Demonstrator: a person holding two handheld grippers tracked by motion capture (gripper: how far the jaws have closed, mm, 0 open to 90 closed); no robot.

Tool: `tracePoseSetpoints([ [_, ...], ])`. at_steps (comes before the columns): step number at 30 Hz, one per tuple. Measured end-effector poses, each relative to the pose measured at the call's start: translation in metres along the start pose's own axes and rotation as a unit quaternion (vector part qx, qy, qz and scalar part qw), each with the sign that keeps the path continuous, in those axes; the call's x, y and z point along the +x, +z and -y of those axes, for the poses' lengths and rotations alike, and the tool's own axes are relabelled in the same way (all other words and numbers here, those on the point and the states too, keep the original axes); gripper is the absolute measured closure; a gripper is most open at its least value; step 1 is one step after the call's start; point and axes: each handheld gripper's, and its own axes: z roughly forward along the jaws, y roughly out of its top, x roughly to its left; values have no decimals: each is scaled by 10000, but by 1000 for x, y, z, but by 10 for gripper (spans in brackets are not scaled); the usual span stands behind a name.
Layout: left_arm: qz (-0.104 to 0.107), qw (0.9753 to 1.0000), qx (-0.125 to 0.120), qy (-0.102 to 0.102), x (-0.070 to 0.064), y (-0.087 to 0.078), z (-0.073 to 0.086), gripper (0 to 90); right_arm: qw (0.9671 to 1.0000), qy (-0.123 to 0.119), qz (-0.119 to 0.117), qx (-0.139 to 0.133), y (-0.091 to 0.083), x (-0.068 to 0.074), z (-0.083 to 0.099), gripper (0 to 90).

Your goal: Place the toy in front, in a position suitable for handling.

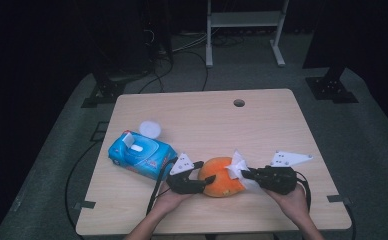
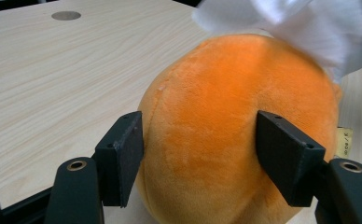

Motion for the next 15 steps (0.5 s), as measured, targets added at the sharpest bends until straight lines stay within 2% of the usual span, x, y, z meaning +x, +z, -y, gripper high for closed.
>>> tracePoseSetpoints([
  [2, -1, 10000, -12, -8, 2, 1, 0, 328, 9997, -181, -110, 141, 7, 7, -3, 848],
  [3, -3, 10000, 7, -29, 2, 1, 0, 326, 9993, -239, -80, 259, 11, 8, -2, 849],
  [6, 23, 9999, -6, -122, 4, 0, 2, 324, 9991, -14, -19, 418, 14, -1, 3, 851],
  [7, 17, 9999, 0, -130, 5, 0, 2, 324, 9984, -40, 218, 527, 12, -6, 5, 852],
  [9, 19, 9999, 3, -136, 5, 0, 2, 323, 9979, 129, 332, 535, 7, -12, 7, 853],
  [10, 21, 9999, 2, -148, 5, 0, 2, 324, 9987, 191, 264, 398, 4, -13, 7, 853],
  [12, 24, 9999, 8, -144, 4, 1, 2, 325, 9999, 97, 5, 127, 1, -7, 3, 852],
  [13, 21, 9999, 7, -144, 4, 1, 2, 325, 9999, 11, -83, 95, 2, -2, 0, 852],
  [15, 29, 9999, 11, -143, 4, 1, 2, 324, 9995, -150, -157, 219, 8, 4, -2, 852],
])
